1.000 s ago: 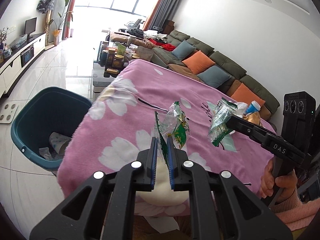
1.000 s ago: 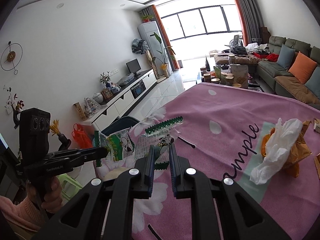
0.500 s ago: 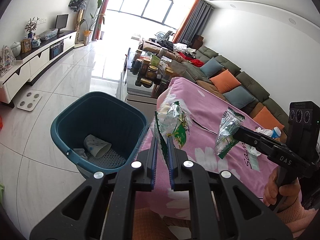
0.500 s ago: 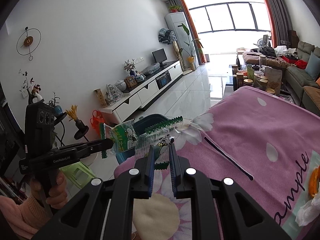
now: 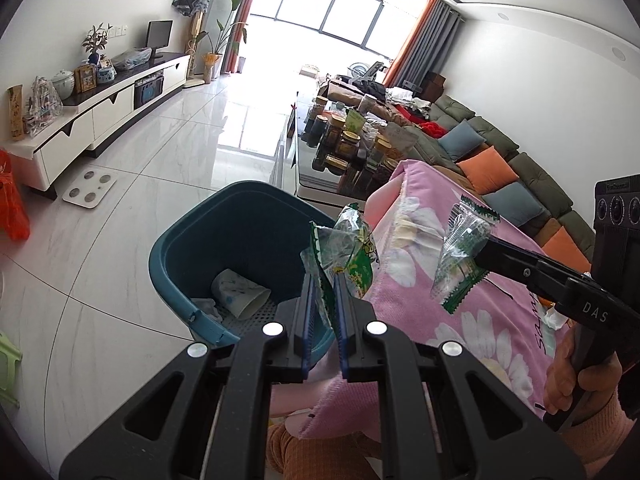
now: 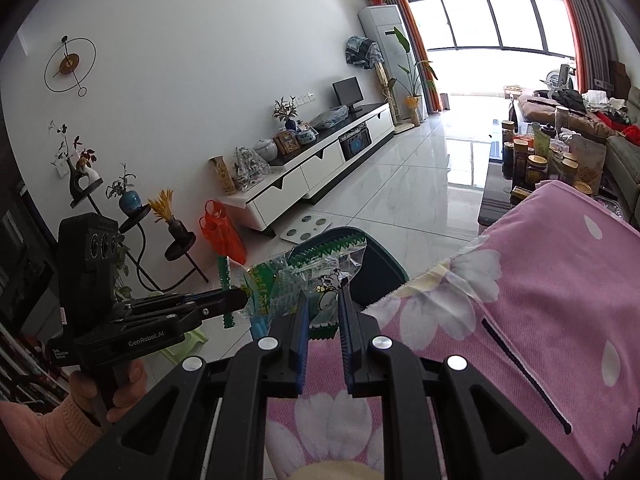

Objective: Collect trash
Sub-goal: 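Carry both wrappers to the teal wastebasket and open both tools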

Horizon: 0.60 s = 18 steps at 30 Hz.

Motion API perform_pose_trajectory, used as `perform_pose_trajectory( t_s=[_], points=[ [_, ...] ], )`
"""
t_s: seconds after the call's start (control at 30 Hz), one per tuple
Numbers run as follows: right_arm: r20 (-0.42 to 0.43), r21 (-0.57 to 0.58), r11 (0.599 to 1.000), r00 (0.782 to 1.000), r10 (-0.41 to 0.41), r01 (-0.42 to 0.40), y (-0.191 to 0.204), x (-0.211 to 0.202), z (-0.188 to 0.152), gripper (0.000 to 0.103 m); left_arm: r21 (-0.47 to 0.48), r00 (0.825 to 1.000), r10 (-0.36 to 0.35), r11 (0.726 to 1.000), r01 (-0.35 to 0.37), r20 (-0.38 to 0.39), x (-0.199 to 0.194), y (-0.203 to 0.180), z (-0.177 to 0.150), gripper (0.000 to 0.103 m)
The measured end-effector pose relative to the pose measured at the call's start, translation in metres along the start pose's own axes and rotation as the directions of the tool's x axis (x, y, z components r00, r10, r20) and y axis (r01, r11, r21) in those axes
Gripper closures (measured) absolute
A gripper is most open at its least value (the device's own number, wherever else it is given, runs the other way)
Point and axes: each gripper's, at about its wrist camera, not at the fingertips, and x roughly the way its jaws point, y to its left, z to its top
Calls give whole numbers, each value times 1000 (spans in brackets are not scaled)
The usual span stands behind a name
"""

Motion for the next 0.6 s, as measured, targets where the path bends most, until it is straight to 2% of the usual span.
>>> perform_pose_trajectory(
  t_s=[0.33, 0.6],
  points=[
    [-98, -23, 1000, 995, -21, 18, 3, 53, 11, 90, -27, 998, 45, 999, -46, -42, 26, 14, 3, 93],
    [-194, -32, 998, 979, -65, 60, 0, 93, 12, 90, -47, 995, 63, 997, -67, -83, 48, 28, 2, 92]
  ],
)
